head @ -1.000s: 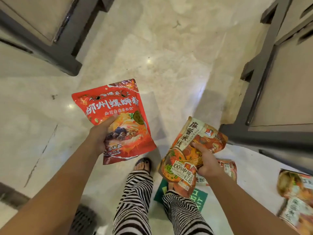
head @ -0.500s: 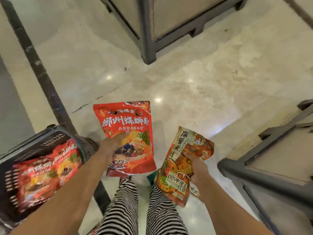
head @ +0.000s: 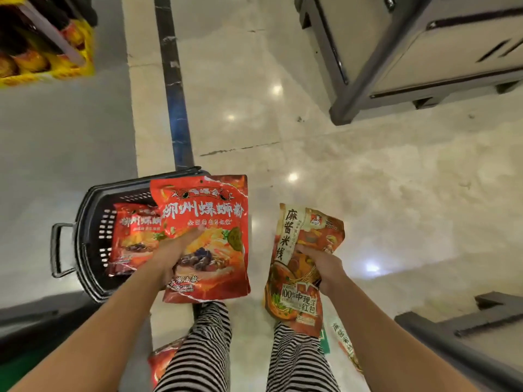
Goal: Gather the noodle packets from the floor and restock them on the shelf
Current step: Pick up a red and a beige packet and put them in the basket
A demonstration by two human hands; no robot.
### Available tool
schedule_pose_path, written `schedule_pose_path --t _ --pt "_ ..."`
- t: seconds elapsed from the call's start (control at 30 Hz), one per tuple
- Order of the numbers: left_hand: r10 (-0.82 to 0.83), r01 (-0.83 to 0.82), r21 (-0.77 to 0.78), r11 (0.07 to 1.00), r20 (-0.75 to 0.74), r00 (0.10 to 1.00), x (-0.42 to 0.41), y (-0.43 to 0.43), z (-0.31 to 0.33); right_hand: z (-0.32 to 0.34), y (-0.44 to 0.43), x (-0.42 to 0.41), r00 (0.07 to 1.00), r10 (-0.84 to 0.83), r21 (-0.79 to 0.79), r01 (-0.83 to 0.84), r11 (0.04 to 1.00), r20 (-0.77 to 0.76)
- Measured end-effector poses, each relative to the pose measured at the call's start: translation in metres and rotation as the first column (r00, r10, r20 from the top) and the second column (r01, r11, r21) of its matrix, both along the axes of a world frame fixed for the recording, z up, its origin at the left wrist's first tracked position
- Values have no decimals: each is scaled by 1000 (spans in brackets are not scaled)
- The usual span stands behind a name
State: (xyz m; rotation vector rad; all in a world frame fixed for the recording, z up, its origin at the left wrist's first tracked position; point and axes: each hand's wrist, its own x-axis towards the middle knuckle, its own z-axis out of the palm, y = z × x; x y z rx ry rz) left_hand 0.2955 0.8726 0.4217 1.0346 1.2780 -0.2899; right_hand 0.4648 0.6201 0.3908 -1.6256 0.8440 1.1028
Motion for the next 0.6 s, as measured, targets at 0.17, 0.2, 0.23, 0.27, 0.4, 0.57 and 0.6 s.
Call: schedule_pose_path --t 0.17,0.2,0.23,0.27,0.4,0.57,0.6 --pt "136 -139 -16 990 -96 986 -82 87 -17 -6 99 -47 994 107 0 -107 994 -27" --pt "170 -173 -19 985 -118 978 -101 103 -27 -9 116 -56 992 126 2 -125 992 -28" --pt "193 -198 -32 980 -128 973 -114 116 -28 -12 134 -64 988 148 4 -148 989 -30" --pt "206 -213 -45 976 -131 970 -124 127 -25 -14 149 -73 984 176 6 -176 984 -32" --pt "264 -277 -52 960 -179 948 -162 168 -42 -26 203 -98 969 246 37 -244 969 -38" --pt "262 -275 -21 961 -235 936 -183 198 -70 -59 247 -113 943 316 49 -312 949 -104" --pt "259 -274 -31 961 -243 935 -184 203 -76 -71 255 -114 935 333 57 -328 943 -120"
